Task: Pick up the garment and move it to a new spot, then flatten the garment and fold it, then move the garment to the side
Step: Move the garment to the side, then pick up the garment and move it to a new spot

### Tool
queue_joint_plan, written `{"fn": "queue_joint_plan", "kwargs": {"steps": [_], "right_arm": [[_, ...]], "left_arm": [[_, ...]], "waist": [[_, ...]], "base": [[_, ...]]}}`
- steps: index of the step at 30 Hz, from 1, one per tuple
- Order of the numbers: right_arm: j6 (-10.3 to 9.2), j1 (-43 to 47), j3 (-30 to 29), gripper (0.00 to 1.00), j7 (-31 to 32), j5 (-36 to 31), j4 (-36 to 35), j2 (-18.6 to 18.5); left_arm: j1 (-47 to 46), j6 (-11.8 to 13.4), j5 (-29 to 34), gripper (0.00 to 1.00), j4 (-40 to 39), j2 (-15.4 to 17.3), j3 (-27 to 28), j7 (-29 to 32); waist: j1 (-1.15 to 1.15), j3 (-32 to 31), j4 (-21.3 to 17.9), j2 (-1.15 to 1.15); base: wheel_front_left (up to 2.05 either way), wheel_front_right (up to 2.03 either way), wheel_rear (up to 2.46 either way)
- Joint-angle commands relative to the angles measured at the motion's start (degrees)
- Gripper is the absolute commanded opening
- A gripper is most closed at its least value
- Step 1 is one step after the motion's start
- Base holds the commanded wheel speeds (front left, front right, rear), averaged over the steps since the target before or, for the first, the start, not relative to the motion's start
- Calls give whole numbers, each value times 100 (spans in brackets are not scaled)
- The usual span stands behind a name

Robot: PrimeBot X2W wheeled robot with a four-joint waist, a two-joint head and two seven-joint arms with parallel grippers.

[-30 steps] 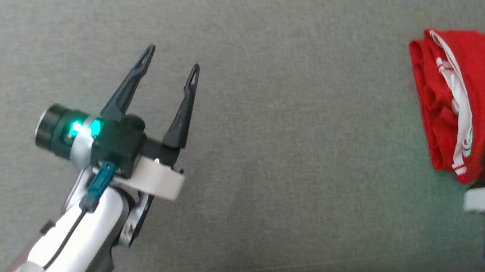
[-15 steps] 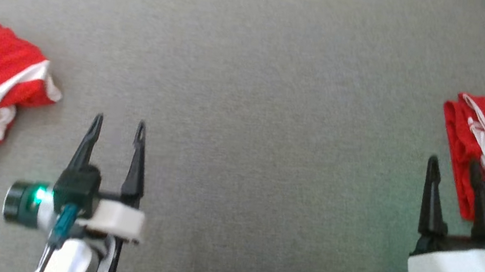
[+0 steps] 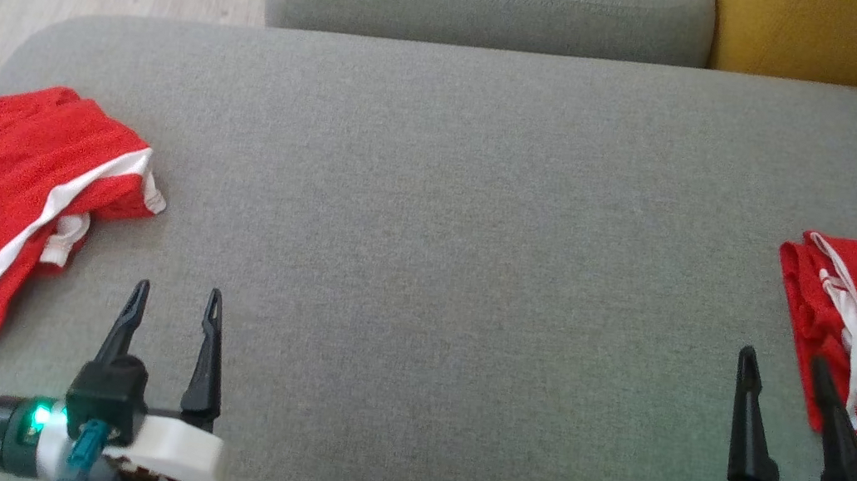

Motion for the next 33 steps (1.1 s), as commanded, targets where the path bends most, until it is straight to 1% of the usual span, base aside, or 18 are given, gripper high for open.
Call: {"fn": "queue_joint_plan", "kwargs": {"steps": [1,10,25,31,33], "right_arm": [[21,-43,104,100,21,-48,-259,-45],[21,198,72,100,164,-60,-442,-25],[21,177,63,100,209,44,-456,-21],[21,183,21,100,226,48,-481,-21],[21,169,18,100,240,48,-500,-21]], "left_arm": [[-167,26,-48,100,-195,115,194,0],[-69,11,-110,100,-138,141,131,50],[-107,47,-158,100,-136,164,109,79],[-170,31,-175,100,-132,183,113,72],[-247,20,-154,100,-133,192,110,63]], "waist": [[0,-68,-19,0],[0,-261,-66,0],[0,-271,-36,0],[0,-247,93,0],[0,-215,221,0]], "base": [[0,0,0],[0,0,0],[0,0,0],[0,0,0],[0,0,0]]}}
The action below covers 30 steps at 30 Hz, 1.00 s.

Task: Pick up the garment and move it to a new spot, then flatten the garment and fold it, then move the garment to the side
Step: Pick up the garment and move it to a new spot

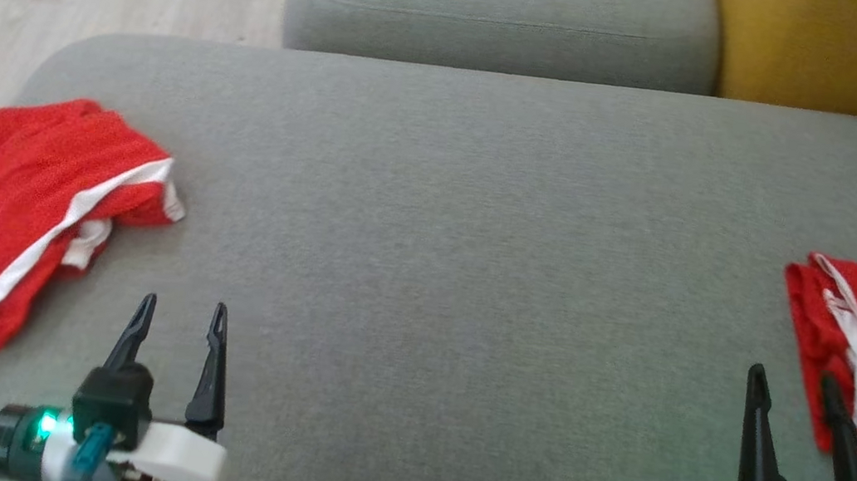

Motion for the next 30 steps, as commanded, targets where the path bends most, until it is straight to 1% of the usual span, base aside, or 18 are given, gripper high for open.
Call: {"fn": "queue_joint_plan", "kwargs": {"steps": [1,4,12,16,23,30], "right_arm": [[21,-167,127,100,-1,20,-245,-37],[21,-197,160,100,37,-3,-343,-37],[21,-349,285,100,173,-94,-621,-37],[21,-425,401,100,232,-127,-707,-40],[21,-452,480,100,326,-178,-843,-42],[21,-473,478,100,364,-186,-901,-46]], "left_arm": [[-382,-7,4,100,-181,113,232,-35],[-562,-63,7,100,-155,84,230,-58],[-960,-192,47,100,26,-124,233,-119],[-1040,-274,102,100,51,-169,311,-126],[-999,-382,224,100,29,-234,507,-128],[-954,-505,332,100,-8,-320,701,-129]], "waist": [[0,46,159,0],[0,131,477,0],[0,272,1546,0],[0,300,1937,0],[0,351,2351,0],[0,419,2468,0]], "base": [[0,0,0],[0,0,0],[0,0,0],[0,0,0],[0,0,0],[0,0,0]]}}
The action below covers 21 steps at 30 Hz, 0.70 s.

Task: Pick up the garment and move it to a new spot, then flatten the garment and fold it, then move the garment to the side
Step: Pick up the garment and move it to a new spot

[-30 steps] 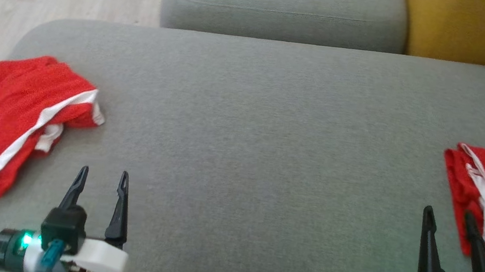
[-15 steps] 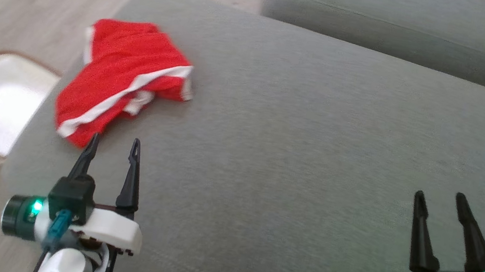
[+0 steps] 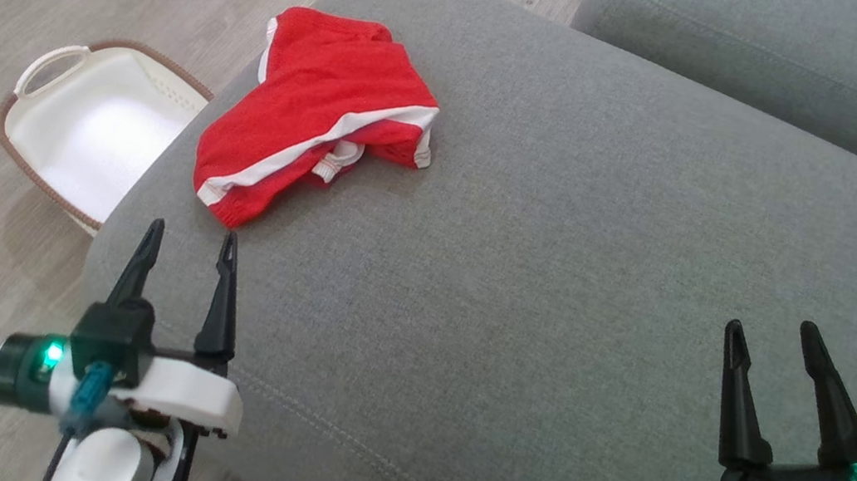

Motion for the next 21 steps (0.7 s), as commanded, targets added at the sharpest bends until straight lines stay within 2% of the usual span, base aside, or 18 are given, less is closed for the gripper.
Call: {"fn": "queue_joint_plan", "kwargs": {"steps": [1,6,13,21], "right_arm": [[21,-279,139,100,29,-29,-255,-59],[21,-385,165,100,138,1,-340,-160],[21,-609,174,100,368,25,-605,-416],[21,-880,80,100,570,95,-877,-738]], "left_arm": [[-268,-56,70,100,-228,17,327,-68],[-461,-137,162,100,-137,-97,467,-68],[-1295,-419,337,100,392,-190,516,-68],[-2713,-999,421,100,2078,-247,518,-69]], "waist": [[0,57,-4,0],[0,342,-124,0],[0,1062,-403,0],[0,1813,-735,0]], "base": [[0,0,0],[0,0,0],[0,0,0],[0,0,0]]}}
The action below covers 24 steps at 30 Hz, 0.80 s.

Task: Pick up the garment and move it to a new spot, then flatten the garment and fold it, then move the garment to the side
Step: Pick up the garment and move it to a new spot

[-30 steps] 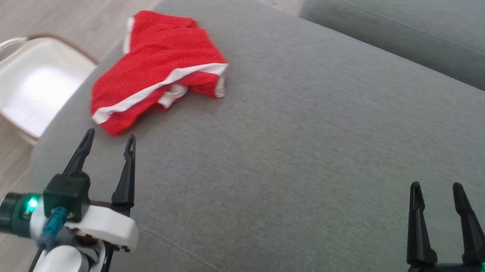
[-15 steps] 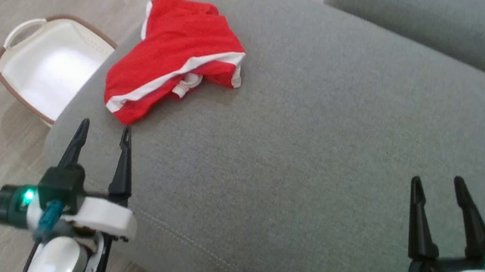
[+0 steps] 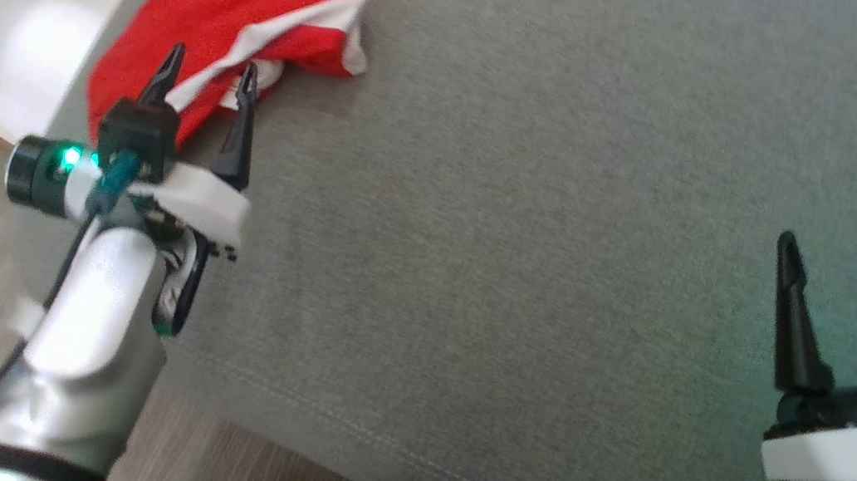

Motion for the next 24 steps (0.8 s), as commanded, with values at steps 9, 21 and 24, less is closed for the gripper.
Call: {"fn": "queue_joint_plan", "kwargs": {"steps": [9,21,24], "right_arm": [[21,-311,115,100,51,121,-300,-218],[21,-339,13,100,-55,167,-196,-138],[21,-308,-14,100,-112,171,-134,-93]], "left_arm": [[-1389,-759,-387,100,2444,125,325,200],[-2256,-654,-414,0,3602,297,290,36],[-2188,-291,-179,0,2895,293,201,-24]], "waist": [[0,559,-484,0],[0,532,-659,0],[0,368,-583,0]], "base": [[0,0,0],[0,0,0],[0,0,0]]}}
